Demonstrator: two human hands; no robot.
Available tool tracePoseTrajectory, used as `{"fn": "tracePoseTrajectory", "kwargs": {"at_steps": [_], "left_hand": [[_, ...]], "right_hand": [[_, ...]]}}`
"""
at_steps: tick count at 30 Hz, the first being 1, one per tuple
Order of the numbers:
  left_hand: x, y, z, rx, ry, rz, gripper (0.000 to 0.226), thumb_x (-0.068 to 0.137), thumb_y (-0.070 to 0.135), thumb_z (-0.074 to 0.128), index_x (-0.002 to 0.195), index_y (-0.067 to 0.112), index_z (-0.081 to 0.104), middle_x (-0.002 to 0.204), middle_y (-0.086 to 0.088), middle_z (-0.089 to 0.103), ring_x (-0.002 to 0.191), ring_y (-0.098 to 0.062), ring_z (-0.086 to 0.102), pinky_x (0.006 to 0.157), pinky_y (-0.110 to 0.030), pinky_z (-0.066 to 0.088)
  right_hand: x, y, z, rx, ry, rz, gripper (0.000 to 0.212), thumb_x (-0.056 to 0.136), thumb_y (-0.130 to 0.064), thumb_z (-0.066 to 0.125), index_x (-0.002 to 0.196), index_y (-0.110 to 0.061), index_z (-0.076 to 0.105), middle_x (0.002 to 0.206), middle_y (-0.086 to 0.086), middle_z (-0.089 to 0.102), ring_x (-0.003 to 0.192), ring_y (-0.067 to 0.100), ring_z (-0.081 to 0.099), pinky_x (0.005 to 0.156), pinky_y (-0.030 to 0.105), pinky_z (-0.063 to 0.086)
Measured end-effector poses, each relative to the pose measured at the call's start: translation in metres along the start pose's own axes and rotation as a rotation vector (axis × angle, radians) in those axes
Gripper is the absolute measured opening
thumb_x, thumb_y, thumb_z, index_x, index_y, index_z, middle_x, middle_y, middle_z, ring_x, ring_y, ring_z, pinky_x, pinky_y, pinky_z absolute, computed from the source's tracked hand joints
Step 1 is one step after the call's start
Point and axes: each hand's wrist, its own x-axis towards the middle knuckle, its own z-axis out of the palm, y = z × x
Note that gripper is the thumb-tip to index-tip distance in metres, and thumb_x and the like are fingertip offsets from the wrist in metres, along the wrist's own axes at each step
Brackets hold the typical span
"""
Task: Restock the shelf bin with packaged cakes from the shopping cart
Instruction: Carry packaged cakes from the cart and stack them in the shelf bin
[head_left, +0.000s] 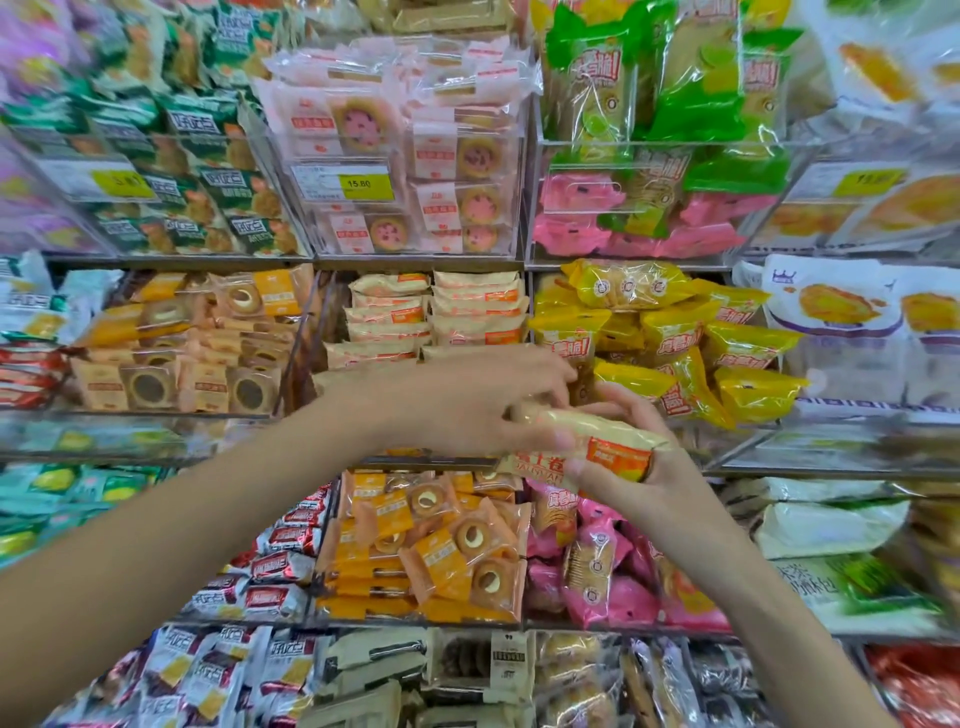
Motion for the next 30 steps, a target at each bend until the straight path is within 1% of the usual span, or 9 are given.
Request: {"fn": "tracePoseTrajectory", "kwargs": {"at_steps": [2,4,10,14,18,20,22,24,30], "left_hand": [[-0.005,0.007,-0.004,-0.096,-0.093,-0.031,0.04,0.083,0.063,0.046,0.11,0.032,0.046,0.122,0.004,0.057,0.105,-0.013,0.055,0.088,-0.039,0.049],[-0.012,0.006,-0.01,-0.223,-0.139,-0.026,0.043,0.076,0.065,0.052,0.102,0.032,0.045,0.111,0.004,0.061,0.095,-0.015,0.058,0.08,-0.044,0.049],[-0.027,-0.005,-0.016,-0.245,-0.225,-0.031,0.03,0.081,0.043,0.067,0.092,0.038,0.04,0.079,0.016,0.052,0.063,0.003,0.049,0.052,-0.013,0.038],[-0.046,-0.026,-0.024,-0.149,-0.095,-0.127,0.027,0.076,0.046,0.062,0.084,0.042,0.037,0.079,0.015,0.052,0.063,-0.004,0.046,0.055,-0.022,0.04],[-0.068,-0.084,-0.056,-0.062,0.179,-0.384,0.03,0.069,0.058,0.059,0.087,0.047,0.038,0.081,0.022,0.056,0.065,0.003,0.053,0.05,-0.018,0.036],[-0.069,-0.122,-0.067,0.081,0.251,-0.55,0.032,0.074,0.049,0.066,0.085,0.038,0.038,0.08,0.011,0.056,0.067,-0.004,0.052,0.05,-0.027,0.034],[-0.06,-0.154,-0.066,0.164,0.216,-0.635,0.032,0.077,0.04,0.068,0.085,0.03,0.039,0.082,0.003,0.057,0.069,-0.01,0.052,0.052,-0.029,0.037],[-0.047,-0.176,-0.06,0.152,0.184,-0.634,0.033,0.077,0.036,0.069,0.088,0.023,0.04,0.081,0.0,0.057,0.069,-0.013,0.052,0.055,-0.029,0.038],[-0.014,-0.201,-0.062,0.162,0.13,-0.475,0.039,0.078,0.031,0.072,0.084,0.02,0.035,0.082,-0.006,0.048,0.074,-0.022,0.042,0.06,-0.035,0.032]], "right_hand": [[-0.001,-0.003,0.004,-0.034,-0.046,-0.03,0.08,0.067,-0.048,0.075,0.134,-0.042,0.031,0.105,-0.026,0.052,0.09,-0.001,0.063,0.071,0.016,0.052],[-0.001,-0.006,0.007,-0.05,-0.068,-0.04,0.085,0.063,-0.056,0.073,0.134,-0.043,0.028,0.11,-0.025,0.048,0.095,-0.002,0.061,0.072,0.015,0.051],[0.012,-0.015,0.02,-0.093,-0.089,-0.053,0.069,0.061,-0.066,0.066,0.117,-0.047,0.031,0.115,-0.015,0.044,0.096,-0.006,0.056,0.074,0.016,0.051],[0.028,-0.02,0.029,-0.261,-0.127,-0.115,0.068,0.07,-0.078,0.049,0.127,-0.047,0.029,0.127,-0.02,0.04,0.111,-0.007,0.048,0.087,0.015,0.045],[0.046,-0.006,0.024,-0.534,-0.036,-0.249,0.04,0.091,-0.049,0.05,0.128,-0.049,0.035,0.117,-0.031,0.04,0.106,-0.019,0.037,0.084,-0.004,0.029],[0.051,0.012,0.025,-0.738,0.01,-0.255,0.048,0.094,-0.037,0.051,0.138,-0.027,0.037,0.126,-0.012,0.045,0.116,-0.002,0.038,0.091,0.005,0.03],[0.053,0.03,0.028,-0.884,0.023,-0.135,0.056,0.094,-0.035,0.05,0.143,-0.016,0.031,0.138,0.003,0.04,0.129,0.017,0.035,0.1,0.028,0.035],[0.052,0.043,0.031,-0.985,0.005,-0.067,0.06,0.093,-0.035,0.049,0.144,-0.013,0.027,0.143,0.006,0.036,0.133,0.024,0.03,0.104,0.035,0.032],[0.053,0.054,0.03,-1.051,-0.045,-0.119,0.063,0.093,-0.035,0.049,0.147,-0.013,0.024,0.148,0.002,0.033,0.138,0.02,0.023,0.112,0.029,0.02]]}}
